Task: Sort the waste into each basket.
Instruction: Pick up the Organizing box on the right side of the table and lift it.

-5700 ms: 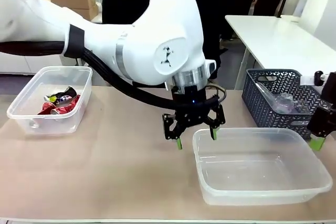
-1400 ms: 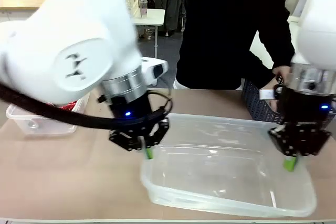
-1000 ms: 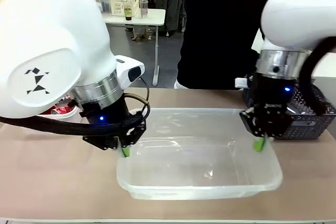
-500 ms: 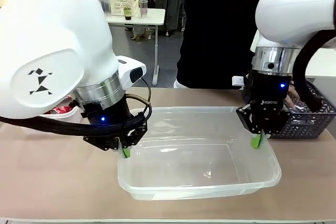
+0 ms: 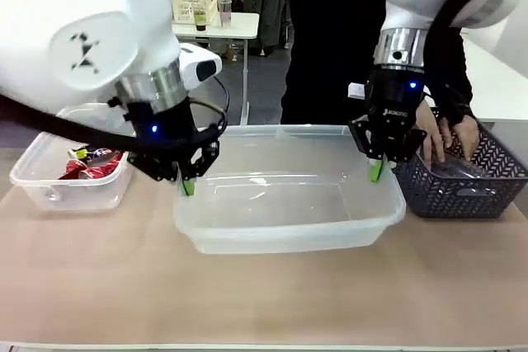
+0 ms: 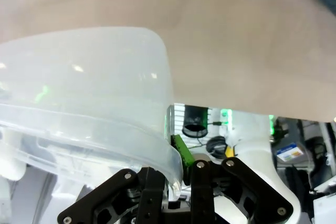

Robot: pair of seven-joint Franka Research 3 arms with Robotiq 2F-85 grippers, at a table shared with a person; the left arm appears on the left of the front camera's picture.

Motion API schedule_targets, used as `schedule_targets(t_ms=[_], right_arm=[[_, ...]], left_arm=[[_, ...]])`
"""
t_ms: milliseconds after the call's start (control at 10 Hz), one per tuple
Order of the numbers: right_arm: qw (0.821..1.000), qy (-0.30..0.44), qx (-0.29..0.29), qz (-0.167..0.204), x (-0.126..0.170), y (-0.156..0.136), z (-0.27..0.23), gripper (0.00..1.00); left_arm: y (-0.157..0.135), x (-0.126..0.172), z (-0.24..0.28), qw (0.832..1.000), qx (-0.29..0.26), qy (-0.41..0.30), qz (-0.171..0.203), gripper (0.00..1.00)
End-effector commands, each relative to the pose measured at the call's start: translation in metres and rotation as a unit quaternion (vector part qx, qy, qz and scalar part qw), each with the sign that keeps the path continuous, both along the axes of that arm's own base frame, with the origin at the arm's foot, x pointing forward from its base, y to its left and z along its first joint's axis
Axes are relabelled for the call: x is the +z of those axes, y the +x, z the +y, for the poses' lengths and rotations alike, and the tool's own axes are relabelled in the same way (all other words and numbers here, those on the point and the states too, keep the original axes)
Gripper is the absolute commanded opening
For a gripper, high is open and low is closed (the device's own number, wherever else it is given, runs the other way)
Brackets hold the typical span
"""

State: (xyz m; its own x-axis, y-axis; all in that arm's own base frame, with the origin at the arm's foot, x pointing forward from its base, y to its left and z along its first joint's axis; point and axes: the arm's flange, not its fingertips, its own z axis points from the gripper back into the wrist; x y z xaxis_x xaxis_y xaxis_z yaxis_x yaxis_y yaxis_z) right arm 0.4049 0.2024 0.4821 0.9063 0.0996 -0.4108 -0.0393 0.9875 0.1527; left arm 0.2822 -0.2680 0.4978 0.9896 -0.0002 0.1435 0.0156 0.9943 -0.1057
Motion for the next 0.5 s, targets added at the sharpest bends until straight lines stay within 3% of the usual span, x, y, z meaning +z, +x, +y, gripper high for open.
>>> schedule_targets(t_ms=[0, 100, 200, 400], right_arm=[[0.999, 0.004, -0.003, 0.032, 0.004, 0.016, 0.022, 0.06], [1.000, 0.007, -0.006, 0.027, -0.002, 0.015, 0.028, 0.06], [1.000, 0.002, 0.002, 0.010, -0.001, 0.013, 0.007, 0.06], [1.000, 0.002, 0.002, 0.010, -0.001, 0.013, 0.007, 0.06]], left_arm=[[0.025, -0.001, 0.010, 1.000, -0.011, -0.011, 0.025, 0.04], [0.033, -0.005, 0.022, 0.998, -0.005, -0.041, 0.041, 0.04], [0.018, 0.000, 0.010, 1.000, 0.000, -0.005, 0.010, 0.04], [0.018, 0.000, 0.010, 1.000, 0.000, -0.005, 0.010, 0.04]])
